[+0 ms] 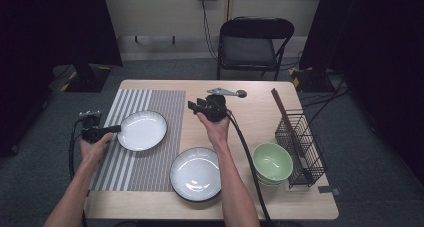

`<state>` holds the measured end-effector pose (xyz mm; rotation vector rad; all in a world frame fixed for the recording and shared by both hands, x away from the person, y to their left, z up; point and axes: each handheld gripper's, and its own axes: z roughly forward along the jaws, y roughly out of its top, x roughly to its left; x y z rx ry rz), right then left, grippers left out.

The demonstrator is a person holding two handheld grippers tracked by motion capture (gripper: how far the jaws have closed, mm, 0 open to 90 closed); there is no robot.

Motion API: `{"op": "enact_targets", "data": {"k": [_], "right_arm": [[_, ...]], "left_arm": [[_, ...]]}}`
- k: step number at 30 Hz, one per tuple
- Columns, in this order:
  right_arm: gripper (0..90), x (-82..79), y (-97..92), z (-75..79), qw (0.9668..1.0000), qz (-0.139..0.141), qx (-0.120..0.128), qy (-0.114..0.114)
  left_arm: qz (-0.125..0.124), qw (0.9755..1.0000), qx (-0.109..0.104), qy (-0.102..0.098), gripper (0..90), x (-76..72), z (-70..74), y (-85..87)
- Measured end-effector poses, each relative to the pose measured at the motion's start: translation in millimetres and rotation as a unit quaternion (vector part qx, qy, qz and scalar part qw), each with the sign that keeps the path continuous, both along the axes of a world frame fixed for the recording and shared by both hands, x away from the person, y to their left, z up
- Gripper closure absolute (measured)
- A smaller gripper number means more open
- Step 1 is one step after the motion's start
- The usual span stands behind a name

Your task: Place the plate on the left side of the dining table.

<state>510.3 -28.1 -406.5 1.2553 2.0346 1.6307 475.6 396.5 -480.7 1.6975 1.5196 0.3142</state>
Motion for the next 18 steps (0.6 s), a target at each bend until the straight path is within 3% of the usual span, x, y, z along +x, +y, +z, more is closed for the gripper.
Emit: {"op": "enact_targets", "data": {"k": [8,11,15,18], "right_arm": [[54.1,-1.8,-2.8,-1.6,1.0000,0.006,-0.005,0.003],[53.3,-2.6,-4.2,-0.7,0.9999,0.007,-0.009,0.002],[51.9,-4.1,-6.1,2.1,0.9998,0.014,-0.013,0.001],[50.4,-5.0,-8.4,3.0,0.9997,0.015,-0.018,0.002]], "left_arm": [[-0.002,0.9999,-0.001,-0.010,81.2,-0.8,2.4,0.1],[-0.007,0.9998,0.013,-0.014,78.1,-1.2,5.8,-2.0],[-0.008,0.9996,0.006,-0.024,72.6,-2.9,11.7,-2.0],[-0.025,0.9991,0.001,-0.035,71.2,-5.5,15.7,-4.3]]}}
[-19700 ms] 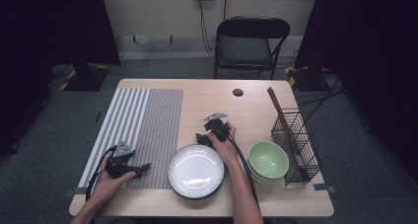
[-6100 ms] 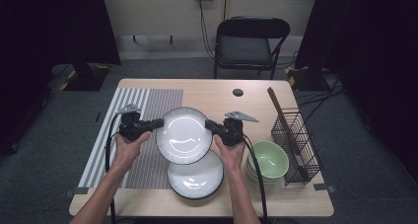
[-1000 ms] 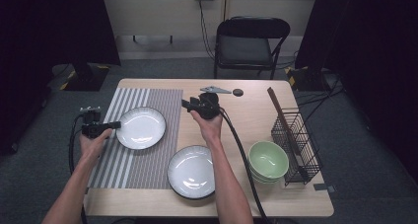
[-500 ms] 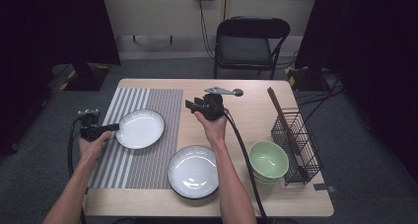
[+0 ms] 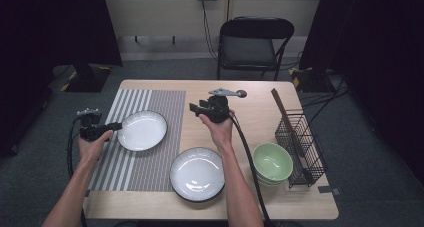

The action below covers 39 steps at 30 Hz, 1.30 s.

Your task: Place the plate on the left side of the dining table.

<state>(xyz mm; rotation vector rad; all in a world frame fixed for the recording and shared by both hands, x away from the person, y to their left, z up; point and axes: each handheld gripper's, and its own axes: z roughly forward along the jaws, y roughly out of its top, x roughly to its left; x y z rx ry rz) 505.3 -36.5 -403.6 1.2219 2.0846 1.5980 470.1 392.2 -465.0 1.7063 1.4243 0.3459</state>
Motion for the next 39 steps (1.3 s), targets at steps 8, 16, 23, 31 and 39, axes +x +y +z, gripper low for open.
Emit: {"op": "enact_targets", "data": {"k": [8,16,23,31,39], "right_arm": [[48.0,-5.4,-4.0,4.2,0.9999,0.009,0.008,-0.002],[47.2,-10.4,-10.0,10.8,0.9999,0.015,-0.003,-0.006],[43.7,-16.9,-16.8,16.2,0.9998,0.010,-0.014,-0.008],[43.9,-24.5,-31.0,23.7,0.9998,0.006,-0.015,-0.012],[44.4,-33.1,-44.3,29.3,0.9999,0.003,-0.010,-0.011]], "left_arm": [[-0.026,0.9993,-0.016,-0.021,69.0,-5.8,12.8,-9.6],[-0.051,0.9974,-0.034,-0.038,70.9,-14.3,24.9,-17.9],[-0.081,0.9951,-0.022,-0.053,71.4,-22.9,33.6,-35.3],[-0.108,0.9918,-0.021,-0.065,72.5,-32.4,31.0,-56.9],[-0.138,0.9862,-0.048,-0.079,74.4,-37.8,37.4,-76.7]]}}
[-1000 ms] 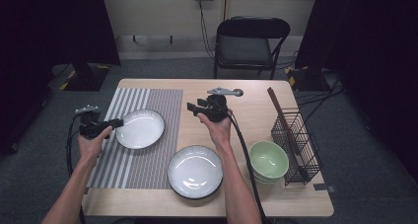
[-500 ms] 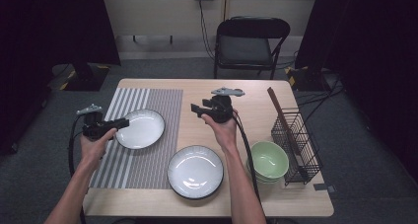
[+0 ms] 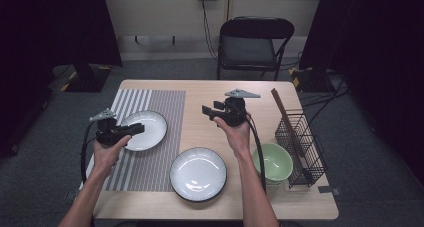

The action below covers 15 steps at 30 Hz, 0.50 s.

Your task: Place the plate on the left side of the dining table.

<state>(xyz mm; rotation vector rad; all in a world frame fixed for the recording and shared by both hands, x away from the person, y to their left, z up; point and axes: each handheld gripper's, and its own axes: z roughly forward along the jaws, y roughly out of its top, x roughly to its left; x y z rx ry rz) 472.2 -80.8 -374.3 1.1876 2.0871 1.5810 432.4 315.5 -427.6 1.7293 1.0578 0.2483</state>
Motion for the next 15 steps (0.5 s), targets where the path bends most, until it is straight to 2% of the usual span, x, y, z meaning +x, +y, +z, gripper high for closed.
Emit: {"op": "enact_targets", "data": {"k": [9,15], "right_arm": [[44.6,-10.1,-18.8,6.8,0.9999,-0.007,-0.007,-0.007],[44.8,-21.0,-33.2,11.8,0.9998,-0.011,-0.013,-0.014]], "left_arm": [[-0.026,0.9996,0.006,-0.011,74.2,-6.0,7.8,-18.7],[-0.038,0.9991,0.011,-0.011,73.8,-7.6,8.0,-29.5]]}}
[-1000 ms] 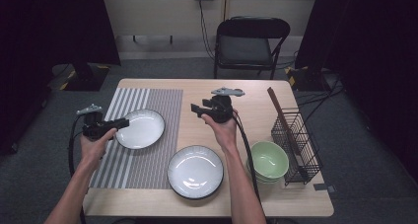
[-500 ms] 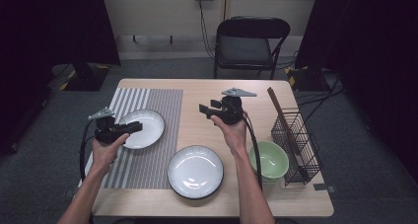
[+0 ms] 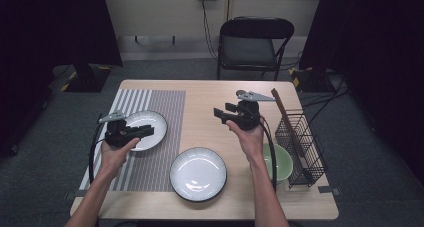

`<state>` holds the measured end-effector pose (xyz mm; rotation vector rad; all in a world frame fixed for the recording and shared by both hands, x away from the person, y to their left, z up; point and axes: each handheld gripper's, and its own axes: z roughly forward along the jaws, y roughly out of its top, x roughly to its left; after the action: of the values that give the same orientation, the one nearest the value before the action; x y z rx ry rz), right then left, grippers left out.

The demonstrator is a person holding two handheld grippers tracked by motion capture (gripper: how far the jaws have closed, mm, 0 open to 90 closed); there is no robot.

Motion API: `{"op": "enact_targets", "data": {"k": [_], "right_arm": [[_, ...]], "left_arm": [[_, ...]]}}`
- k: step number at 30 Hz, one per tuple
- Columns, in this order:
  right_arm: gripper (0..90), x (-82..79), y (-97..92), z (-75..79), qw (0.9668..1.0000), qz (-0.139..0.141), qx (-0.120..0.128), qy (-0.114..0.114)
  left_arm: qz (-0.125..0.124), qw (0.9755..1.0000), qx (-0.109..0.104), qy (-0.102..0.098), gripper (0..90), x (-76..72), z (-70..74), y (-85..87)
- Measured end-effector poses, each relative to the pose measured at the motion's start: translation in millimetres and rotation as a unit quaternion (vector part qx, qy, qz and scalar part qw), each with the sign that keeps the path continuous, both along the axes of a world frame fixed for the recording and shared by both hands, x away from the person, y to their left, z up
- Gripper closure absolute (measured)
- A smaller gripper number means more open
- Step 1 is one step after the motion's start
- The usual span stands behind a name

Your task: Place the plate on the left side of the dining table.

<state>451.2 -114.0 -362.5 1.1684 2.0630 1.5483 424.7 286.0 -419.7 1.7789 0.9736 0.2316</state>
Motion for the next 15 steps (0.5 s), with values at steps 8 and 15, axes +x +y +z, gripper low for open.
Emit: {"op": "enact_targets", "data": {"k": [8,15], "right_arm": [[43.2,-15.9,-29.6,12.4,0.9995,-0.028,-0.004,-0.012],[41.4,-29.7,-54.7,14.9,0.9984,-0.051,-0.002,-0.026]], "left_arm": [[-0.019,0.9997,-0.018,0.000,73.5,0.4,-0.6,-17.5],[-0.048,0.9987,-0.016,-0.002,72.6,3.5,-0.5,-45.0]]}}
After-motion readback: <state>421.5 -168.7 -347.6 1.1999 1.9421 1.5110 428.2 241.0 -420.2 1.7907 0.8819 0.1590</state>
